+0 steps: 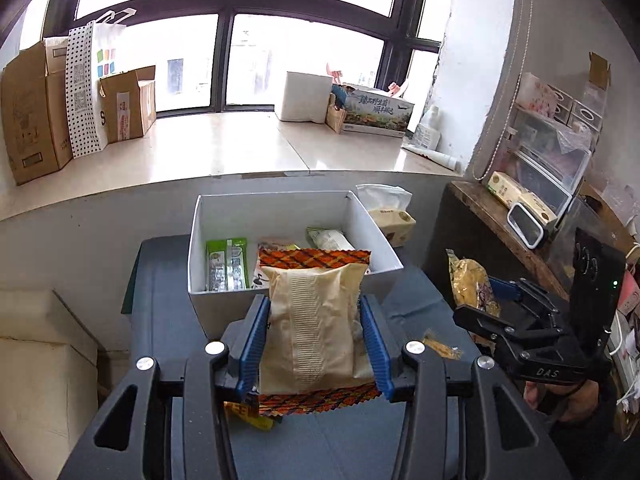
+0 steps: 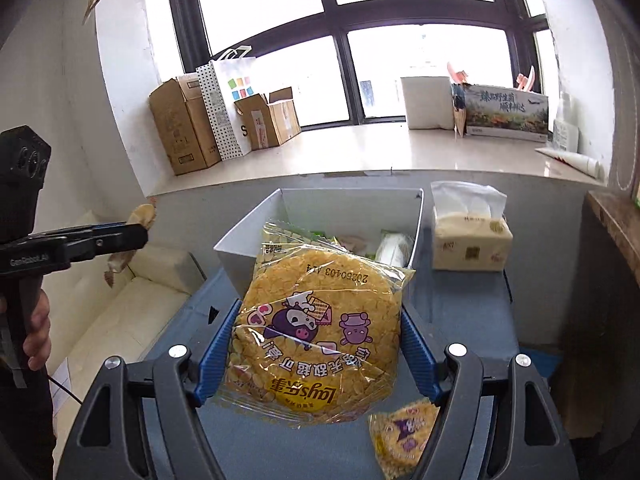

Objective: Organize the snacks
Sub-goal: 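Carry both packs into the white box and open both tools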

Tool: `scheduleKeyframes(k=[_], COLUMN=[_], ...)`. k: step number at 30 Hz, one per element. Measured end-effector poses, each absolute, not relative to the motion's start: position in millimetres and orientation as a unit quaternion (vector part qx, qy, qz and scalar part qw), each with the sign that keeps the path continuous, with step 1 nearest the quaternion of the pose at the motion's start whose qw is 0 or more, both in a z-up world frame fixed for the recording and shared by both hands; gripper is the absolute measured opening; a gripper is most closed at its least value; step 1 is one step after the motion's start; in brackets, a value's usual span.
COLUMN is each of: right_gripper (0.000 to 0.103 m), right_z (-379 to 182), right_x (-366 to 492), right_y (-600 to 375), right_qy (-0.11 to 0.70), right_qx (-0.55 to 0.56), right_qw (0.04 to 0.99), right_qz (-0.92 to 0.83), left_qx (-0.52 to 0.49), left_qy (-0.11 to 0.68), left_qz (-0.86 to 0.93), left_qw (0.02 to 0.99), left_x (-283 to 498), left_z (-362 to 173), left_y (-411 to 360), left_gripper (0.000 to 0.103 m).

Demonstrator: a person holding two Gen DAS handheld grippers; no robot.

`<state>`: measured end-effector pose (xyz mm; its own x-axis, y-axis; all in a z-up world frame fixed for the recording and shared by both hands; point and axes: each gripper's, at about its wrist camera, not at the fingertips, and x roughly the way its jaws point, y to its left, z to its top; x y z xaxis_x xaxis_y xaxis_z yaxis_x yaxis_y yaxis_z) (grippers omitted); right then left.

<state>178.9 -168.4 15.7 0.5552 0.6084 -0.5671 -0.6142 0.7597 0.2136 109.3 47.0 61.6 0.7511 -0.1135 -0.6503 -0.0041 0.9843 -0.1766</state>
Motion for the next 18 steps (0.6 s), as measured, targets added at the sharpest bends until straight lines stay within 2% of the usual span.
scheduleKeyframes(k=[9, 18], right_gripper=[0.079, 0.079], right_z=[37.3, 21.1], right_x=[248.4, 314.0], right_y=[-120.9, -67.6], right_qy=[0.333, 0.364], right_qx=[0.026, -0.03], right_qw=[0.872, 0.872], right_qz=[0.358, 0.326], left_qx=[-0.063, -0.041], left_qy=[0.354, 0.383], left_qz=[0.008, 0.031], left_qw=[0.933, 0.922], left_x=[201.5, 267.8], left_z=[51.9, 12.9], left_y=[75.8, 93.2], left_gripper=[0.05, 0.051])
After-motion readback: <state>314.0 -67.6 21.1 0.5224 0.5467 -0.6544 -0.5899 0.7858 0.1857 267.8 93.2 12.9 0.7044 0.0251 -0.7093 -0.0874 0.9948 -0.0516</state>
